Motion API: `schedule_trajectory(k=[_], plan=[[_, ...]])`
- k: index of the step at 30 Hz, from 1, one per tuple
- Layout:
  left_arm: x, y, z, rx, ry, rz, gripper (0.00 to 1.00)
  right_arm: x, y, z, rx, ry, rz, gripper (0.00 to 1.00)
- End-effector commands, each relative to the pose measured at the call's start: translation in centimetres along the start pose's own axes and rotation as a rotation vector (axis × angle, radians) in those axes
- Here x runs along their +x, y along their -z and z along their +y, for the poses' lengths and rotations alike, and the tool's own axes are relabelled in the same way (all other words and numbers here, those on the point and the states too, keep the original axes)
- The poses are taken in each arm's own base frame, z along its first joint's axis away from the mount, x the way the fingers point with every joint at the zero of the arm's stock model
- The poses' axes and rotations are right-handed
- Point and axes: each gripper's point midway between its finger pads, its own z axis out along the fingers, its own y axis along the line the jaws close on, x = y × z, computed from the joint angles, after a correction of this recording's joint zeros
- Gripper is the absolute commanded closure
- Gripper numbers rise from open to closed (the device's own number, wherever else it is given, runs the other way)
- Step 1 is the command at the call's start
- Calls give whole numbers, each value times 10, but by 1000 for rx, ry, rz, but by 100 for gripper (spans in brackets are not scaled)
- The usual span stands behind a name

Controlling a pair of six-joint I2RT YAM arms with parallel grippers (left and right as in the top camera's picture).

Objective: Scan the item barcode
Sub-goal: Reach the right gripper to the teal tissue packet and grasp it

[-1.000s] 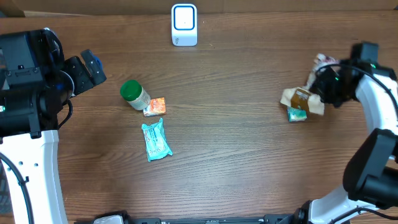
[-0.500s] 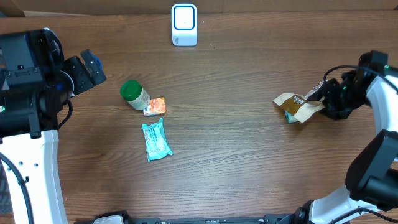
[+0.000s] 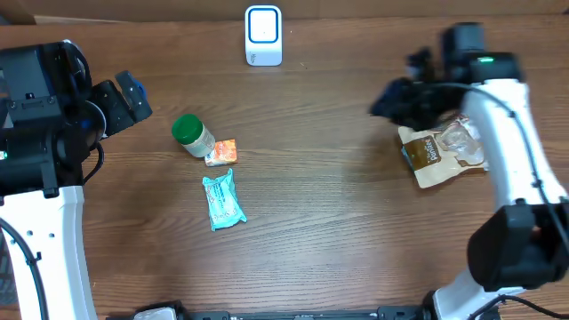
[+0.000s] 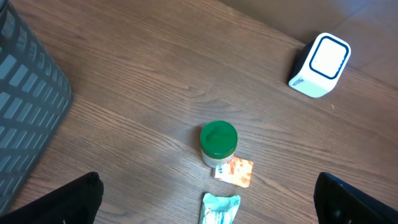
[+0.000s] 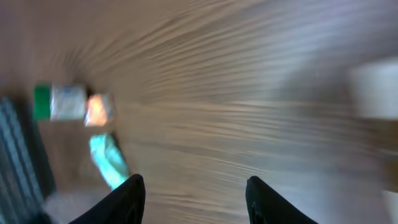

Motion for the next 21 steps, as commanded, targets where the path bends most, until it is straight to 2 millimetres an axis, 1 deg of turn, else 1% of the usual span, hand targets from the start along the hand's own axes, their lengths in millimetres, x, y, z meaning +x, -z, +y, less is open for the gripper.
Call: schedule_trajectory(k=[1, 3, 6, 7, 11, 14, 17, 21], plan=[[-1, -2, 3, -11, -5, 2, 1, 26, -35, 53, -56, 84, 54, 47], [-1, -2, 3, -11, -5, 2, 0, 39, -56, 78, -76, 134, 63, 47], [-1, -2, 3, -11, -5, 2, 1, 61, -88, 108, -102, 172, 81, 47], [0, -2, 2, -11, -5, 2, 0, 71, -98, 117, -112, 187, 95, 47], [-1, -2, 2, -10, -5, 2, 0, 111, -137, 140, -130, 226, 152, 48], [-1, -2, 3, -11, -5, 2, 1, 137, -164, 153, -140, 261, 195, 48], [-1, -2, 3, -11, -5, 2, 1, 159, -187, 159, -135, 281, 241, 48], [-1, -2, 3, -11, -5, 2, 0, 181, -214, 152, -95, 251, 307, 48]])
